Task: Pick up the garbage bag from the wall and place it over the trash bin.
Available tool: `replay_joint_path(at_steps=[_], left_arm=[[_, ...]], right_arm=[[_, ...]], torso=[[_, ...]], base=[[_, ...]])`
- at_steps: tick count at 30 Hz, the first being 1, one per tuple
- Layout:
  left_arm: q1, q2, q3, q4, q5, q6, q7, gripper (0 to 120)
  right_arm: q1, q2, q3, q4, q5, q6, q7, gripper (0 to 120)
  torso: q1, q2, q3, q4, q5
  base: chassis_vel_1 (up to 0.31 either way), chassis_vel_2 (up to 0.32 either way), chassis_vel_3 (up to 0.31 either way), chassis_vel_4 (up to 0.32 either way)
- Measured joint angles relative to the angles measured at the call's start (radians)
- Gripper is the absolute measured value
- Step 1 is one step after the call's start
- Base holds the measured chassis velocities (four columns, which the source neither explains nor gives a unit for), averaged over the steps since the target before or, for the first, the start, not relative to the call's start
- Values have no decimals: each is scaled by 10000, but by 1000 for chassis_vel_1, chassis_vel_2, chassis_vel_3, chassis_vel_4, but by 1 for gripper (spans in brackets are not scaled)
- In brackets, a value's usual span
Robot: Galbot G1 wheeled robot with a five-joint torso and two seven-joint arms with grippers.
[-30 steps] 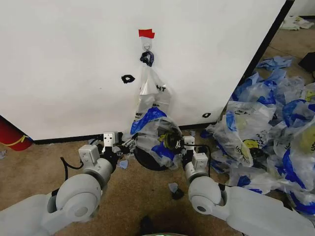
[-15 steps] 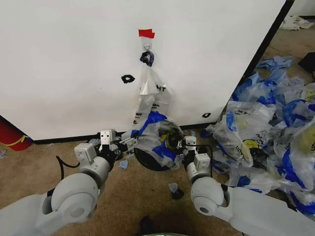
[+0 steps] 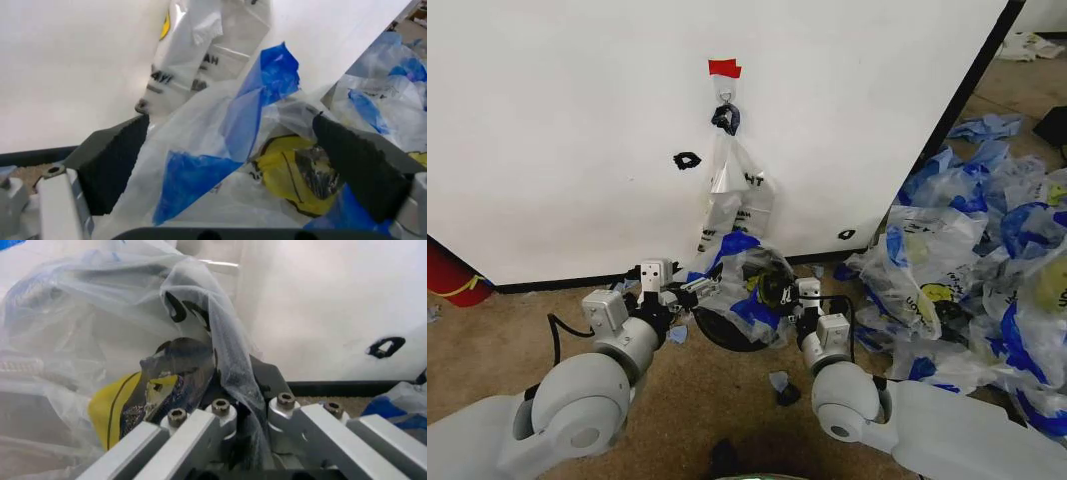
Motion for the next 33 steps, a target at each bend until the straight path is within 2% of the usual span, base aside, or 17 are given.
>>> replay_joint_path(at_steps=[15, 19, 20, 22, 25, 29, 33], left_arm=[[-22, -68, 167, 179, -26, -5, 78, 92], [-41, -98, 223, 332, -32, -4, 96, 79], [-41, -98, 223, 332, -32, -4, 96, 79], [-59, -91, 226, 425, -32, -9, 99, 71], [-66, -21, 223, 488, 13, -53, 102, 67], [-117, 54, 178, 442, 105, -81, 119, 67], [-195, 267, 140, 245, 276, -96, 301, 74]], right_arm=[[261, 246, -260, -83, 57, -29, 64, 0], [269, 206, -270, -22, 56, -31, 70, 0], [269, 206, -270, -22, 56, -31, 70, 0], [269, 155, -270, 26, 54, -31, 72, 0], [269, 93, -269, 71, 47, -31, 69, 0], [280, 91, -266, 60, 30, -31, 60, 0], [315, 162, -262, 23, 27, -30, 58, 0]], torso=[[0, 0, 0, 0, 0], [0, 0, 0, 0, 0], [0, 0, 0, 0, 0], [0, 0, 0, 0, 0], [0, 0, 0, 0, 0], [0, 0, 0, 0, -1], [0, 0, 0, -1, 1]], base=[[0, 0, 0, 0], [0, 0, 0, 0], [0, 0, 0, 0], [0, 0, 0, 0], [0, 0, 0, 0], [0, 0, 0, 0], [0, 0, 0, 0]])
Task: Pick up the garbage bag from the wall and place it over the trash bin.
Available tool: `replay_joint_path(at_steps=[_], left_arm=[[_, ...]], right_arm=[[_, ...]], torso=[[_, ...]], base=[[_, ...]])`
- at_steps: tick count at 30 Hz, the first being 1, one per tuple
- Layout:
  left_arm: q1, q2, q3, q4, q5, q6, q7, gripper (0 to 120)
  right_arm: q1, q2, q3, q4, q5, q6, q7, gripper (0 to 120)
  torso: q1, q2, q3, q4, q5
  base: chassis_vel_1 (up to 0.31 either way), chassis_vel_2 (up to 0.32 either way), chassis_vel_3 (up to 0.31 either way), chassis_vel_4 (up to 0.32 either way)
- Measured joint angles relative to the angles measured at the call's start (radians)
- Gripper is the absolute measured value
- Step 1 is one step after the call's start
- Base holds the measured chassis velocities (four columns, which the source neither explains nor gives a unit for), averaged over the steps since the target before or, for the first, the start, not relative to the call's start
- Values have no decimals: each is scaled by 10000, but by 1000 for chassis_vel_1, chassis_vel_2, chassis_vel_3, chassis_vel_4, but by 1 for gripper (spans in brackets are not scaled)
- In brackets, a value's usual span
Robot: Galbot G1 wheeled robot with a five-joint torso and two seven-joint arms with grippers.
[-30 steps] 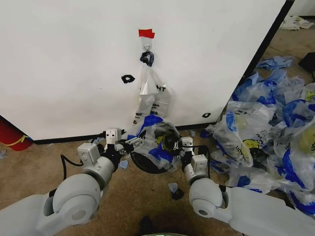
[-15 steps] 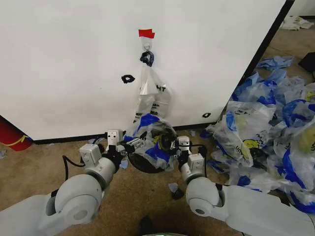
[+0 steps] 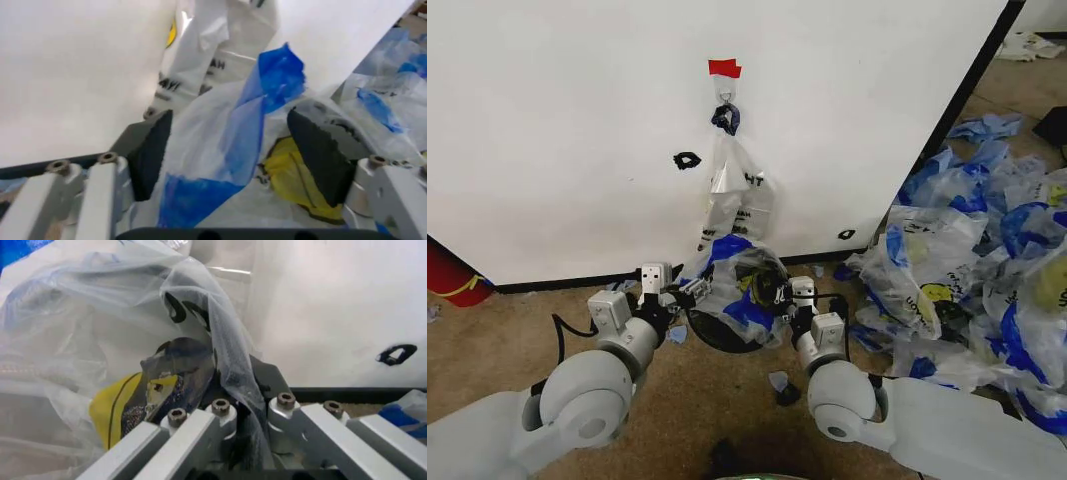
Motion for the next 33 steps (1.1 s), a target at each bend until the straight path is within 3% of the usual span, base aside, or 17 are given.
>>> replay_joint_path(at_steps=[7, 17, 23, 27, 33], left_arm=[[82, 255, 120, -176, 246, 2, 336, 83], [133, 1210, 178, 112, 1457, -93, 1646, 82], [139, 1417, 185, 135, 1641, -100, 1866, 82], [198, 1524, 194, 190, 1767, -118, 1912, 79], [253, 1660, 201, 255, 1836, -136, 1917, 59]], right_arm=[[102, 47, -31, -19, -1, 0, 6, 0], [406, 221, -351, -40, 1, 0, -8, 0], [407, 246, -356, -52, -16, 0, -14, 0], [412, 240, -356, -51, -26, 0, -16, 0], [505, 280, -425, -49, -30, 0, -17, 0]], torso=[[0, 0, 0, -1, -2], [0, 0, 0, 2, 0], [0, 0, 0, 0, -2], [0, 0, 0, 1, -1], [0, 0, 0, 1, -1]], base=[[0, 0, 0, 0], [0, 0, 0, 0], [0, 0, 0, 0], [0, 0, 0, 0], [0, 0, 0, 0]])
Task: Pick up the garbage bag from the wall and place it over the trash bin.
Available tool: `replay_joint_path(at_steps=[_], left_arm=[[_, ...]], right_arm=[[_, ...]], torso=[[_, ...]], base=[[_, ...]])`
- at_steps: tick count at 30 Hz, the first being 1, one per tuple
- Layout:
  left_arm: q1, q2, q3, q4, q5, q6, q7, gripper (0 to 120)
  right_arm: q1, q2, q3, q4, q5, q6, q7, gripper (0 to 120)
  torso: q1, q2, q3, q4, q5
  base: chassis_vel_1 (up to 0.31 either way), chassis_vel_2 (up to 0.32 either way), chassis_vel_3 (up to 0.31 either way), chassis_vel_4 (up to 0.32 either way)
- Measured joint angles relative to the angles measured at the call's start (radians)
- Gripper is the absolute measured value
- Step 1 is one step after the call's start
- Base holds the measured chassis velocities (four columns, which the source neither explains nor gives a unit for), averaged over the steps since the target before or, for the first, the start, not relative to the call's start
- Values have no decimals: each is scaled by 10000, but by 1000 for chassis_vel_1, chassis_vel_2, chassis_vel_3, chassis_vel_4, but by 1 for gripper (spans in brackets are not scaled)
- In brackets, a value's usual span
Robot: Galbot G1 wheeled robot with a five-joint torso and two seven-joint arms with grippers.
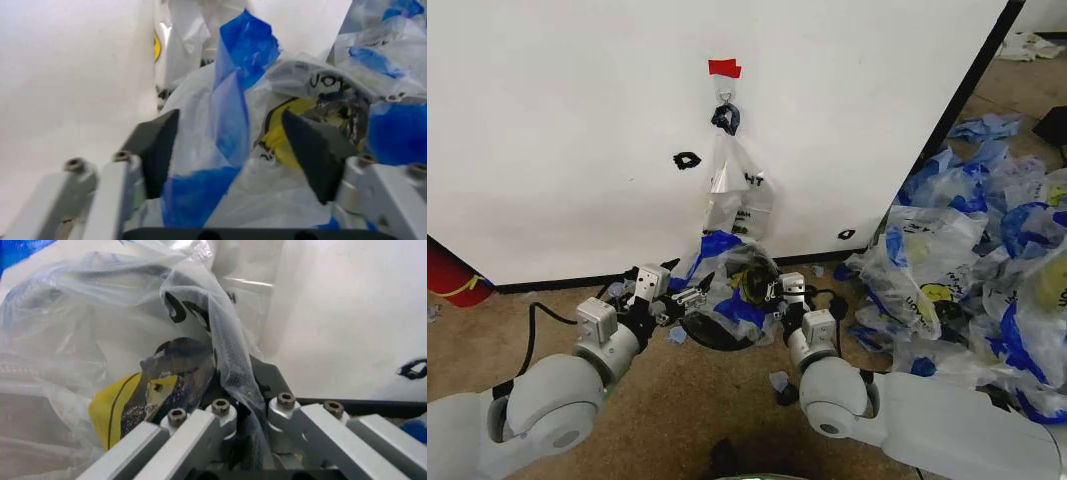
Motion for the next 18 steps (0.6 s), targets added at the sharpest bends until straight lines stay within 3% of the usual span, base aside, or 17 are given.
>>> replay_joint_path(at_steps=[10, 18], left_arm=[[75, 156, 117, 168, 238, -50, 20, 19], [17, 131, 71, 183, 356, -84, 33, 15]], right_arm=[[-31, 22, -11, -24, -55, 13, -23, 0], [-41, 35, -9, -82, -94, 34, -53, 0]], torso=[[0, 0, 0, 0, -1], [0, 0, 0, -1, 1]], base=[[0, 0, 0, 0], [0, 0, 0, 0]])
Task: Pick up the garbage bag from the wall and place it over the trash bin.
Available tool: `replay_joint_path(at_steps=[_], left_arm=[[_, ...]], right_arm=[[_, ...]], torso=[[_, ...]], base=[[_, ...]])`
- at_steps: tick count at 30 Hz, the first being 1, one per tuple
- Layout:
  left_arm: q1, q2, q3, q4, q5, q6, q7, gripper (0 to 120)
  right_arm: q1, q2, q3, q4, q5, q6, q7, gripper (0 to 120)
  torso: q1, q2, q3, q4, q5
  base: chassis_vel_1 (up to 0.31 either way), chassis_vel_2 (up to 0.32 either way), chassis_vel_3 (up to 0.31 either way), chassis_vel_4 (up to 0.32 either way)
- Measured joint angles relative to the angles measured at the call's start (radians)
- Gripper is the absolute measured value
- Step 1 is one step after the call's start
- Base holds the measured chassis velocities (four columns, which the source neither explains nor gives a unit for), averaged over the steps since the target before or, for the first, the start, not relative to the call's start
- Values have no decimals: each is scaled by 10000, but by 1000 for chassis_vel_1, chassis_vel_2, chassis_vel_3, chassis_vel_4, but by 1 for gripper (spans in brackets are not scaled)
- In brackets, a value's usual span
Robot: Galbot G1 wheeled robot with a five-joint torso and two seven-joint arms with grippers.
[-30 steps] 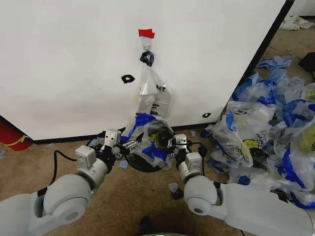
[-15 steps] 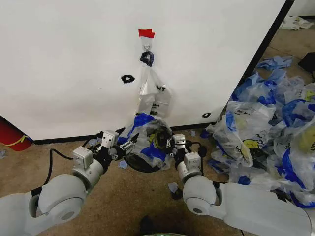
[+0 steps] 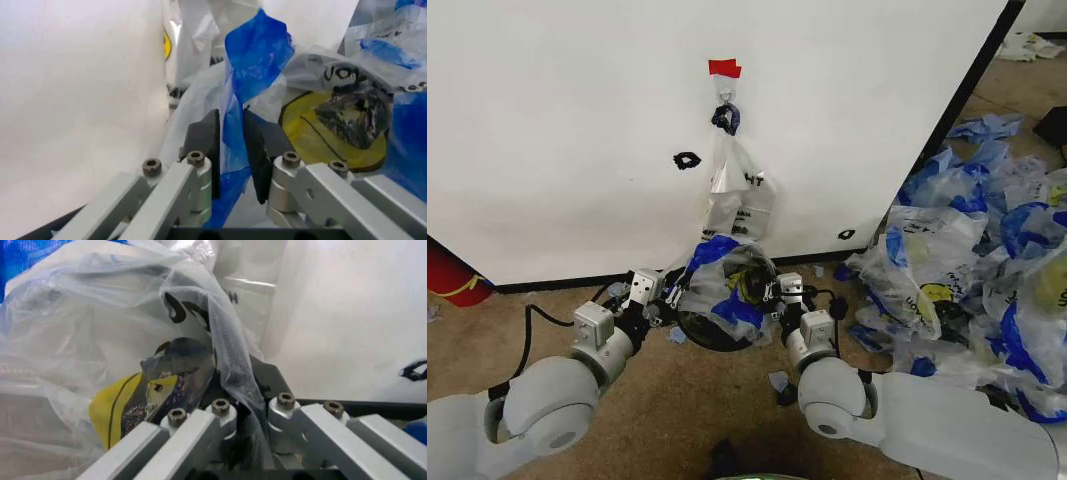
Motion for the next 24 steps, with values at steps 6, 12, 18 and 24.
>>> replay_joint_path(at_steps=[6, 12, 18, 24], left_arm=[[-68, 49, -22, 135, 25, -57, 25, 15], [-101, 129, -85, 270, 15, -95, 28, 15], [-118, 161, -121, 406, 16, -115, 24, 14], [-132, 157, -142, 691, 24, -165, 14, 13]], right_arm=[[-3, 82, -11, -52, -32, 8, -10, 0], [-71, 43, -12, -51, -72, 18, -17, 0], [-161, -43, 0, 12, -139, 46, -35, 0], [-241, -168, 20, 125, -195, 98, -82, 0]], torso=[[0, 0, 0, 2, -1], [0, 0, 0, 1, -1], [0, 0, 0, 1, 0], [0, 0, 0, 1, 0]], base=[[0, 0, 0, 0], [0, 0, 0, 0], [0, 0, 0, 0], [0, 0, 0, 0]])
